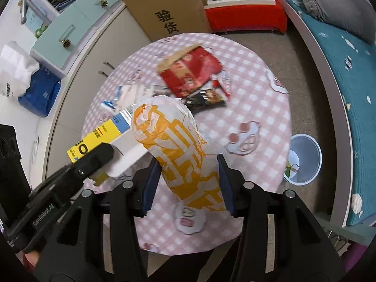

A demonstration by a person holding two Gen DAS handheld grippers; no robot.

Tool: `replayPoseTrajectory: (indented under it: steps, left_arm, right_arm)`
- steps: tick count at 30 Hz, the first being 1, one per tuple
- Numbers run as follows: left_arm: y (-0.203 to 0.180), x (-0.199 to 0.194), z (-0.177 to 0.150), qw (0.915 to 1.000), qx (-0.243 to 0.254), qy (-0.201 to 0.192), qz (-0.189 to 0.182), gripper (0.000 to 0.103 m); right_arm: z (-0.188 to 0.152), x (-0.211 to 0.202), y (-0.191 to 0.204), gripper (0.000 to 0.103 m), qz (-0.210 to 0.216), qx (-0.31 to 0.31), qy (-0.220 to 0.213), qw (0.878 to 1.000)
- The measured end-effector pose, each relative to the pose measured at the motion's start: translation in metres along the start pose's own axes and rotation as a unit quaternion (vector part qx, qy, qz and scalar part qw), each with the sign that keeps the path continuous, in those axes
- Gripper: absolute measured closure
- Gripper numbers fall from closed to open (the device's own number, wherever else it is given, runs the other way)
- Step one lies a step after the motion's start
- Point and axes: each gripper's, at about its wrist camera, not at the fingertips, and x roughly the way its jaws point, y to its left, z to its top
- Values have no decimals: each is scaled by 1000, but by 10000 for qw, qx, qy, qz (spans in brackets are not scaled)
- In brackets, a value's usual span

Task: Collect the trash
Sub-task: 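Grasp the yellow-white box with the left tool while the right tool grasps the white-orange bag, then carry the box and bag over the blue bucket and release both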

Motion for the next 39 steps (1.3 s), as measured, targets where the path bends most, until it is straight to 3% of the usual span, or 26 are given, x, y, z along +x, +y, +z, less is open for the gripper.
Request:
replayPoseTrajectory:
  steps: [9,20,30,39]
  left_arm:
    - [20,-36,2,9998,-92,-181,-24,100]
    - [-4,-39,7,9995,204,-222,-95,100]
    - [-49,-31,14,9981,579,-196,-66,100]
    - [-124,24,17,9950,880,263,-402,100]
  right_arm:
    - [1,-8,46,57,-73,-231,-123,9996]
    - [0,-30,38,57,-131,-44,-391,9991]
    - [1,-63,-8,57,-95,435,-814,9957]
    - [-9,-104,-114,57,-227,1250,-1239,9841]
